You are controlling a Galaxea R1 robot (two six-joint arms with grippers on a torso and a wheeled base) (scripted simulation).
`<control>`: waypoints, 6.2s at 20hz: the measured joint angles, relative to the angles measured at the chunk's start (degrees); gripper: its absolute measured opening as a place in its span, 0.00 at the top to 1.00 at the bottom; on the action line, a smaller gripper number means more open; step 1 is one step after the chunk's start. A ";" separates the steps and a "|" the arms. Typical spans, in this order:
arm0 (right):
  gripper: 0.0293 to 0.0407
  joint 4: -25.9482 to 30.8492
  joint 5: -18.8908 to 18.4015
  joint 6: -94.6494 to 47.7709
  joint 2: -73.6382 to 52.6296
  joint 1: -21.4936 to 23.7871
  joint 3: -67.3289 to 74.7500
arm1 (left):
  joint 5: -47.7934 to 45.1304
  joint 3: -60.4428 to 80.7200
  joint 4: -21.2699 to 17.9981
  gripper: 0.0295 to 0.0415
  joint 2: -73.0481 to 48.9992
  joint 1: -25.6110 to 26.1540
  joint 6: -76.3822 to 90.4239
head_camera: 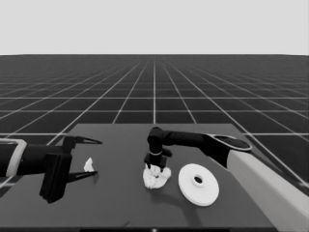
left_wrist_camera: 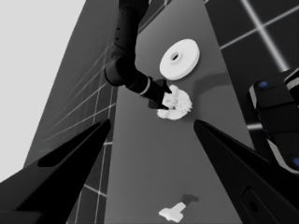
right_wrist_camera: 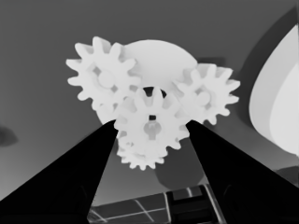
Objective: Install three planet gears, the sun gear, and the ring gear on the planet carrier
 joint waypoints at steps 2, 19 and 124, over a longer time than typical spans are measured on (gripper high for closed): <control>0.86 0.00 0.00 1.20 -0.02 -0.11 -0.02 | 0.00 0.00 0.00 0.25 0.00 0.00 0.00; 0.86 0.00 0.00 11.40 -0.06 -0.27 -0.04 | 0.00 0.00 0.00 0.25 0.00 0.00 0.00; 0.51 -3.64 3.13 -24.71 -35.60 -3.56 29.39 | 0.00 0.00 0.00 0.25 0.00 0.00 0.00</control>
